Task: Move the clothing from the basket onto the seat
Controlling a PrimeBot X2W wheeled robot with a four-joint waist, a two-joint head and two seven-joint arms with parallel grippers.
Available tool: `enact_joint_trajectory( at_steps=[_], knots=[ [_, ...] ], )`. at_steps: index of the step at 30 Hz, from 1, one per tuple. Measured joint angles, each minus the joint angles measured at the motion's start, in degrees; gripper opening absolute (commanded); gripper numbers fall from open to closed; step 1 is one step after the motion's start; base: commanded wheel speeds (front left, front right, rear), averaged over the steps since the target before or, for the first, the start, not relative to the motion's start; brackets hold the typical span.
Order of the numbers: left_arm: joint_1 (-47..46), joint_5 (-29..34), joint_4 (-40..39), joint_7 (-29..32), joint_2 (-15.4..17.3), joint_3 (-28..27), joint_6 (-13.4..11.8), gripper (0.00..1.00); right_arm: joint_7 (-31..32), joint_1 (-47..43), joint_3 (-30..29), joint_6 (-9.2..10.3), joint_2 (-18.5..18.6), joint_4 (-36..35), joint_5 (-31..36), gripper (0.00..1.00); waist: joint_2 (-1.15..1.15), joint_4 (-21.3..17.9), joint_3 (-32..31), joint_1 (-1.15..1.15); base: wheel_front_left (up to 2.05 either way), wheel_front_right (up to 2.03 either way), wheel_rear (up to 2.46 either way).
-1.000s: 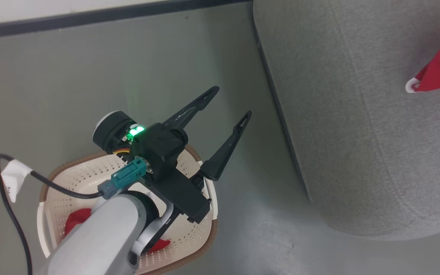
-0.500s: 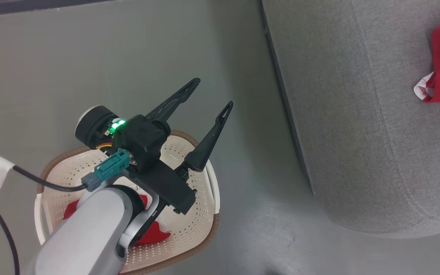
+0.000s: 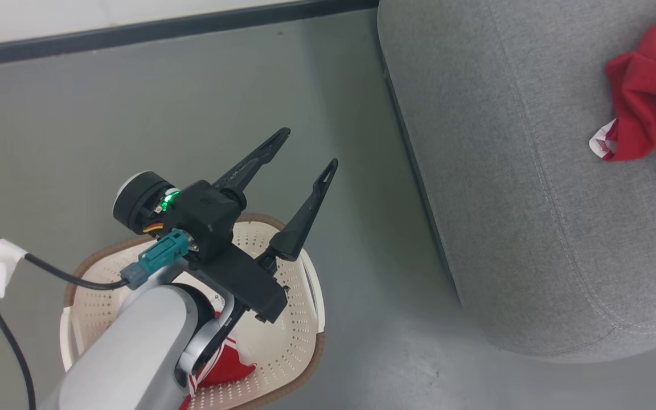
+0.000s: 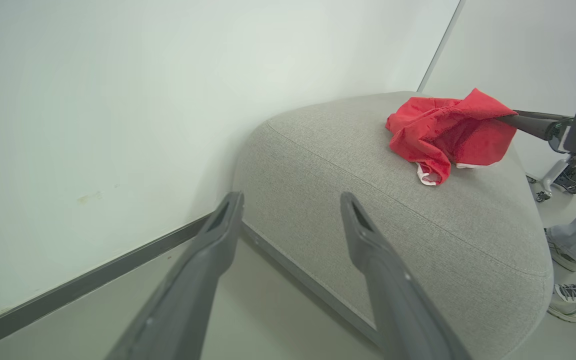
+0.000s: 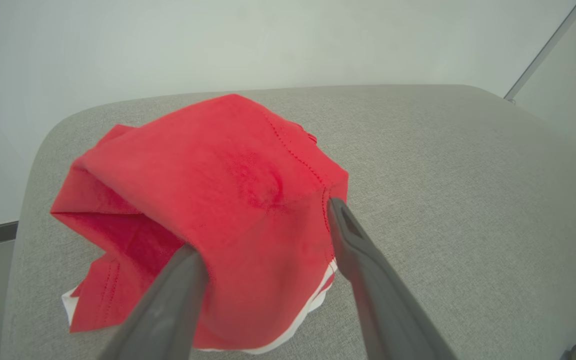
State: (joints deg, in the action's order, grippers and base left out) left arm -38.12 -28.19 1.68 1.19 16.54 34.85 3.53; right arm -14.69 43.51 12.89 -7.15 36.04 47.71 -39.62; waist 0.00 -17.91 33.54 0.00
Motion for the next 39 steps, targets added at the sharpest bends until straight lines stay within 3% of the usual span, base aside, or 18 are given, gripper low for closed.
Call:
enact_joint_trajectory(
  at_steps=[6,17,26,39],
  knots=[
    [0.92,-0.75,2.16,-2.81,-0.38,-1.48,0.0,1.0,0.0,-2.74,-0.19,0.01,0.87,-1.45,0.87,1.0,0.0,0.19,-3.11,0.0,0.0,0.0,0.0],
    [6.45,-3.9,7.21,-7.67,-1.32,-4.3,-1.08,1.0,0.0,-10.21,-3.12,0.01,2.55,-12.17,4.38,1.0,-0.01,1.22,-11.21,0.0,0.0,0.0,0.0],
    [11.7,-6.76,10.92,-10.99,-3.23,-6.55,-3.09,1.0,0.0,-19.0,-4.32,0.0,-2.75,-21.6,5.27,1.0,-0.01,3.9,-19.04,-0.01,0.0,0.0,0.0],
    [17.97,-8.59,13.41,-13.43,-3.33,-10.9,-5.77,1.0,0.0,-27.42,-6.71,0.09,-8.38,-33.79,5.04,1.0,-0.01,11.29,-25.14,-0.01,0.0,0.0,0.0]
  ],
)
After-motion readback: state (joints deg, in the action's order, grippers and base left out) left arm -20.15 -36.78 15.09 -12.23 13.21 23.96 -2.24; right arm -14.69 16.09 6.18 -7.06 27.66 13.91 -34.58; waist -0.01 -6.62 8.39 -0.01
